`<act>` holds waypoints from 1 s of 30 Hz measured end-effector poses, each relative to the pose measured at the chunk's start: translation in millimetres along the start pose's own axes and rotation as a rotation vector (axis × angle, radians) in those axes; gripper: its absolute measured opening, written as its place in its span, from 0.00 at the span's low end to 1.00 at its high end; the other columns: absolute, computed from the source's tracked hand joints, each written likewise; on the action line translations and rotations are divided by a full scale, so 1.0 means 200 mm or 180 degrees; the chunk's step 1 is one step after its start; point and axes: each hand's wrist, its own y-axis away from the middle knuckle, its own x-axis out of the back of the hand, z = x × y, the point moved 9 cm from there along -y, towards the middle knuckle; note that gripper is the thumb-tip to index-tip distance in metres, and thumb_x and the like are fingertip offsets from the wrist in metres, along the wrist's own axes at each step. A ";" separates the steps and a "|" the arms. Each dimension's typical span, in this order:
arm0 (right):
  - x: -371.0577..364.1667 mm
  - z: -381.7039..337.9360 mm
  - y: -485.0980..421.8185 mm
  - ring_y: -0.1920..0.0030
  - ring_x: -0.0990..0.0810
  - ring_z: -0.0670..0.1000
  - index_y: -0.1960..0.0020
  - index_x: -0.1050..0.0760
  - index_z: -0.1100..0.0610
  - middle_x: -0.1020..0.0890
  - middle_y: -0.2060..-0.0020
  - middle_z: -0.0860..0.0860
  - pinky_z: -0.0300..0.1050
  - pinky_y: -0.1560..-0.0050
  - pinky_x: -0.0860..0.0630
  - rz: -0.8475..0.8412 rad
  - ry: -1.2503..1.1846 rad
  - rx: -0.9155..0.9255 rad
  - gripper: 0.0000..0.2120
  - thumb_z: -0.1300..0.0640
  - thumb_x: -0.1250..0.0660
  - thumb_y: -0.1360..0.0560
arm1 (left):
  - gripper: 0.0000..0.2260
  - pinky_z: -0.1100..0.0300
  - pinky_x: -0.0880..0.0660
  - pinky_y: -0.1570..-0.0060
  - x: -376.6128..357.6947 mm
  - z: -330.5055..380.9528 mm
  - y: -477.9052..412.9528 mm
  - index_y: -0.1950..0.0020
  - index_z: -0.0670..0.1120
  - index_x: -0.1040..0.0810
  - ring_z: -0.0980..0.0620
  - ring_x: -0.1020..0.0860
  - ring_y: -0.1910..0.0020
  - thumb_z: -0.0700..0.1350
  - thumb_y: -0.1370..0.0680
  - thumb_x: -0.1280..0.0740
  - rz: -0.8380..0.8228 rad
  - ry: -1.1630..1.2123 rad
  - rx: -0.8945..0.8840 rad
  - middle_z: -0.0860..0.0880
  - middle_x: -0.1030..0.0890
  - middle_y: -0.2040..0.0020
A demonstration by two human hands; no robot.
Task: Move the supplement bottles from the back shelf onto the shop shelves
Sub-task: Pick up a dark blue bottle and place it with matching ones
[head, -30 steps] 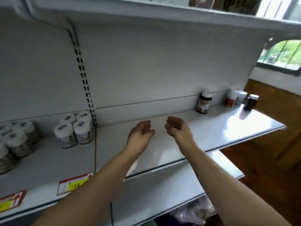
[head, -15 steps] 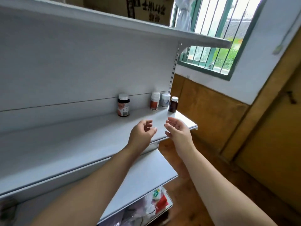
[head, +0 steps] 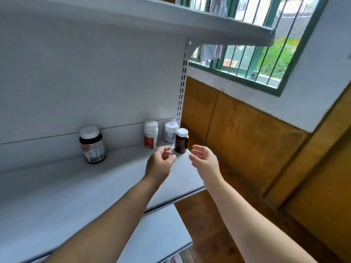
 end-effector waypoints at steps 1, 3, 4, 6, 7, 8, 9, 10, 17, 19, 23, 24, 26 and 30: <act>0.03 0.03 -0.06 0.44 0.23 0.50 0.41 0.28 0.52 0.22 0.42 0.52 0.44 0.44 0.23 0.0000 0.0007 -0.0060 0.14 0.57 0.32 0.26 | 0.15 0.58 0.29 0.44 -0.03 -0.01 -0.04 0.37 0.47 0.27 0.49 0.25 0.43 0.44 0.24 0.36 0.0041 -0.0041 0.0070 0.46 0.23 0.41; 0.05 0.10 -0.16 0.43 0.24 0.51 0.37 0.31 0.54 0.24 0.40 0.53 0.43 0.46 0.24 -0.0058 -0.0008 -0.0215 0.20 0.58 0.32 0.27 | 0.15 0.59 0.30 0.45 -0.08 -0.05 -0.11 0.37 0.47 0.27 0.49 0.25 0.44 0.43 0.24 0.35 0.0137 -0.0086 0.0190 0.46 0.23 0.41; 0.04 0.14 -0.20 0.42 0.25 0.52 0.35 0.32 0.54 0.25 0.39 0.53 0.44 0.45 0.25 -0.0122 -0.0025 -0.0269 0.22 0.59 0.31 0.27 | 0.15 0.59 0.30 0.45 -0.10 -0.07 -0.14 0.37 0.46 0.27 0.49 0.25 0.44 0.42 0.24 0.35 0.0205 -0.0101 0.0246 0.46 0.23 0.41; 0.02 0.18 -0.30 0.40 0.26 0.52 0.32 0.35 0.54 0.27 0.37 0.55 0.47 0.41 0.26 -0.0318 -0.0051 -0.0300 0.26 0.60 0.30 0.28 | 0.16 0.59 0.30 0.42 -0.13 -0.10 -0.19 0.37 0.45 0.27 0.50 0.25 0.44 0.42 0.25 0.35 0.0380 -0.0055 0.0368 0.45 0.23 0.41; 0.00 0.19 -0.35 0.38 0.27 0.52 0.31 0.35 0.54 0.27 0.35 0.55 0.48 0.38 0.27 -0.0436 -0.0044 -0.0308 0.28 0.60 0.30 0.29 | 0.16 0.58 0.30 0.41 -0.14 -0.12 -0.22 0.37 0.45 0.27 0.49 0.25 0.43 0.41 0.25 0.35 0.0481 -0.0022 0.0424 0.45 0.22 0.41; -0.02 0.20 -0.40 0.37 0.28 0.53 0.31 0.36 0.55 0.28 0.34 0.56 0.49 0.37 0.29 -0.0570 -0.0020 -0.0327 0.30 0.60 0.29 0.29 | 0.17 0.56 0.29 0.40 -0.15 -0.12 -0.25 0.37 0.45 0.27 0.49 0.24 0.43 0.41 0.25 0.34 0.0587 -0.0012 0.0480 0.44 0.22 0.41; -0.03 0.20 -0.45 0.35 0.29 0.53 0.30 0.37 0.55 0.29 0.33 0.56 0.49 0.36 0.30 -0.0710 0.0011 -0.0335 0.31 0.61 0.29 0.29 | 0.17 0.55 0.29 0.39 -0.16 -0.12 -0.27 0.37 0.45 0.27 0.49 0.24 0.42 0.41 0.25 0.34 0.0686 -0.0024 0.0513 0.44 0.22 0.41; -0.05 0.21 -0.49 0.33 0.30 0.54 0.29 0.38 0.55 0.30 0.32 0.56 0.48 0.35 0.30 -0.0850 0.0060 -0.0330 0.32 0.61 0.29 0.29 | 0.17 0.55 0.29 0.38 -0.18 -0.12 -0.29 0.37 0.45 0.27 0.49 0.24 0.42 0.41 0.25 0.34 0.0763 -0.0047 0.0533 0.44 0.22 0.41; -0.18 0.18 -0.62 0.35 0.33 0.46 0.28 0.39 0.54 0.30 0.37 0.46 0.41 0.35 0.35 -0.1720 0.0075 -0.0117 0.35 0.70 0.33 0.31 | 0.27 0.60 0.33 0.36 -0.30 -0.13 -0.41 0.29 0.45 0.36 0.50 0.28 0.37 0.36 0.27 0.34 0.0883 -0.0216 0.0550 0.45 0.28 0.34; -0.23 0.16 -0.64 0.34 0.31 0.46 0.31 0.35 0.50 0.27 0.37 0.45 0.45 0.31 0.36 -0.1864 0.0078 0.0059 0.33 0.71 0.35 0.32 | 0.29 0.58 0.34 0.33 -0.34 -0.15 -0.44 0.29 0.46 0.37 0.49 0.29 0.34 0.35 0.28 0.34 0.0797 -0.0323 0.0545 0.46 0.28 0.33; -0.27 0.16 -0.66 0.40 0.23 0.54 0.39 0.30 0.48 0.21 0.43 0.53 0.41 0.43 0.27 -0.1839 -0.0188 0.0031 0.27 0.74 0.38 0.30 | 0.33 0.50 0.29 0.35 -0.35 -0.18 -0.49 0.31 0.49 0.34 0.48 0.25 0.38 0.41 0.38 0.36 0.0786 -0.0180 0.0510 0.45 0.24 0.36; -0.25 0.16 -0.66 0.42 0.22 0.54 0.38 0.29 0.51 0.21 0.43 0.54 0.39 0.46 0.26 -0.1802 -0.0230 0.0010 0.25 0.73 0.37 0.30 | 0.34 0.50 0.29 0.35 -0.35 -0.18 -0.49 0.31 0.48 0.34 0.48 0.24 0.38 0.41 0.37 0.35 0.0779 -0.0097 0.0480 0.45 0.24 0.36; -0.24 0.15 -0.65 0.45 0.21 0.52 0.38 0.28 0.56 0.20 0.43 0.56 0.35 0.52 0.25 -0.1770 -0.0311 -0.0016 0.23 0.72 0.34 0.30 | 0.31 0.52 0.28 0.36 -0.34 -0.15 -0.46 0.30 0.46 0.35 0.49 0.24 0.40 0.36 0.33 0.31 0.0770 0.0011 0.0415 0.44 0.25 0.36; -0.23 0.08 -0.58 0.51 0.19 0.51 0.43 0.26 0.54 0.19 0.48 0.56 0.33 0.60 0.24 -0.1667 -0.0471 0.0001 0.20 0.67 0.29 0.32 | 0.30 0.58 0.28 0.41 -0.28 -0.06 -0.37 0.31 0.48 0.33 0.53 0.26 0.43 0.39 0.31 0.28 0.0957 -0.0277 0.0026 0.50 0.25 0.43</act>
